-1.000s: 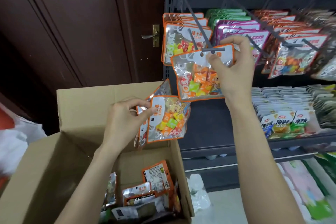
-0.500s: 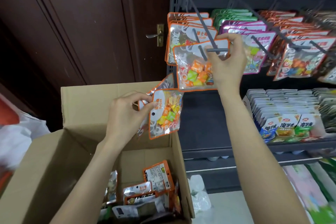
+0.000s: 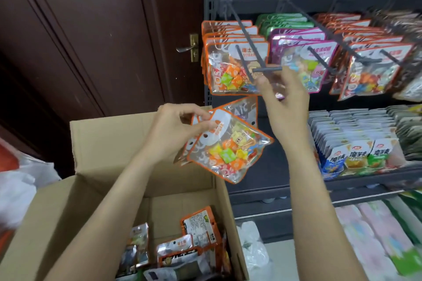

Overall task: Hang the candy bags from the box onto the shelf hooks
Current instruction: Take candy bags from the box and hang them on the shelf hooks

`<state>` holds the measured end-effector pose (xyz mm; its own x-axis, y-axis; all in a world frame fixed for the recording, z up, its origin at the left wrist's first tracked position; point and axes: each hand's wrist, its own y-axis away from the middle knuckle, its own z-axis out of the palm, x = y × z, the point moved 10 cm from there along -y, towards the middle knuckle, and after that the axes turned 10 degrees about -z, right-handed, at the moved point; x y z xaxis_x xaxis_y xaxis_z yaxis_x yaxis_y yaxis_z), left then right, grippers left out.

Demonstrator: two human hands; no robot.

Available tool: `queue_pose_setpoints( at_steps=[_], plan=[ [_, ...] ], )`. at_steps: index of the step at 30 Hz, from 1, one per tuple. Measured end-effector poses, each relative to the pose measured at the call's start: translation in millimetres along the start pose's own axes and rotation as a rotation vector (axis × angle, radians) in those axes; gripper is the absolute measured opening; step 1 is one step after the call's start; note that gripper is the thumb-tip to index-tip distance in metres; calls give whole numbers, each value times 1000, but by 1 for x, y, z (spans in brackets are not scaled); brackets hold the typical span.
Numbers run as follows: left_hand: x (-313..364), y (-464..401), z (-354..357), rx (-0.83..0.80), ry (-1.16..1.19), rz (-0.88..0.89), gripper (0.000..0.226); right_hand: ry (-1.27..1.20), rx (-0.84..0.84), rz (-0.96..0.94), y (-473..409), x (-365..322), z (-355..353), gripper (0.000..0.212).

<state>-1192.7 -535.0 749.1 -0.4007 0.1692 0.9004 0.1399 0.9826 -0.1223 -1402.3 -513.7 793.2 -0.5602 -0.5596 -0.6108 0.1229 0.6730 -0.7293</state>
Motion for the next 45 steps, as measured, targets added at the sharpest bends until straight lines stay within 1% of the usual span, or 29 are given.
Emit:
queue_pose_setpoints(
  at_steps=[1,2,3,4,5,6,8,11,14,17,22,25,27,29,32,35,37,38,41,45],
  plan=[
    [3,-2,6,-26,22,0,14,-98,-70,88,18,2,2,15],
    [6,-4,12,-51,23,11,13,-96,-153,134,33,3,5,20],
    [10,-5,18,-78,12,26,13,-23,-224,136,44,3,7,27],
    [14,-5,25,-108,6,41,13,97,-259,97,50,4,5,31],
    [17,-5,31,-137,20,45,15,186,-269,57,53,3,4,30],
    [19,-5,35,-157,51,43,20,195,-262,38,53,4,2,25],
    [21,-6,39,-166,135,38,24,79,-203,48,52,6,-6,16],
    [24,-5,39,-136,231,28,18,-6,-17,95,51,12,-31,17],
    [25,-4,35,-87,198,41,19,56,104,65,47,6,-44,15],
    [19,1,26,-30,169,38,14,68,252,43,44,1,-56,15],
    [11,10,16,56,221,29,9,7,337,-18,37,-11,-43,12],
    [5,10,8,131,271,-40,9,-71,371,-10,35,-9,-34,16],
    [6,8,4,172,266,-52,6,-45,345,-46,32,-9,-28,16],
    [10,6,1,198,254,-30,7,18,308,-71,32,-9,-24,25],
    [18,5,1,229,255,-3,11,26,267,-28,33,-2,-20,36],
    [15,0,-2,277,243,-16,13,29,184,27,32,3,-9,30],
    [10,-10,-4,298,232,-36,14,111,133,25,26,3,-1,39],
    [7,-15,-4,303,219,-43,15,157,121,19,22,4,2,42],
    [2,-35,-4,291,157,-59,16,254,108,16,1,13,12,39],
    [2,-60,-6,268,109,-69,21,232,85,59,-25,36,36,43]
  ],
)
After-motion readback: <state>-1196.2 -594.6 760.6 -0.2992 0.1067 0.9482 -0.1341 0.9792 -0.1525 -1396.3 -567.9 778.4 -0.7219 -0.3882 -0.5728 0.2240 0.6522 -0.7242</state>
